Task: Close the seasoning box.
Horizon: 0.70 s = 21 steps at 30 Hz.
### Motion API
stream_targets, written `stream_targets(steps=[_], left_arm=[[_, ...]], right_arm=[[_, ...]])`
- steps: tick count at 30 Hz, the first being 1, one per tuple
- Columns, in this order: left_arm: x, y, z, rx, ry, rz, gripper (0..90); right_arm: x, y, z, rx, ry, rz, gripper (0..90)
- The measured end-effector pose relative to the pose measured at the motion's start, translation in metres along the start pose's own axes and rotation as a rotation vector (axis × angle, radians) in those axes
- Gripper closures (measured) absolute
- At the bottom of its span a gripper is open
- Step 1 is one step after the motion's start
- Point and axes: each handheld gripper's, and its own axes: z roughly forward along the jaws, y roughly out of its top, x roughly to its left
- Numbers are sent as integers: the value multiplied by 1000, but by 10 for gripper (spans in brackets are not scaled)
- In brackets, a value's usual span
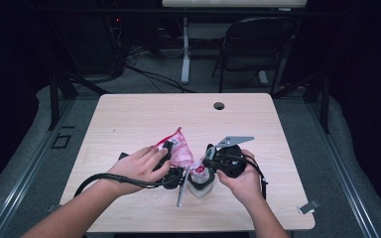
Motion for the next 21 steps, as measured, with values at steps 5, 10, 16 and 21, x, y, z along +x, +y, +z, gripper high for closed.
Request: stream_targets(steps=[5, 10, 16, 21], left_arm=[[0, 0, 0, 1, -1, 0, 766], [0, 1, 0, 2, -1, 6, 778], [0, 1, -1, 4, 2, 8, 780], [-1, 2, -1, 5, 11, 17, 783]], right_arm=[[0, 0, 0, -1, 0, 2, 900], [0, 0, 0, -2, -4, 2, 900], [0, 0, 1, -2, 1, 2, 900], [0, 0, 2, 1, -5, -3, 900]])
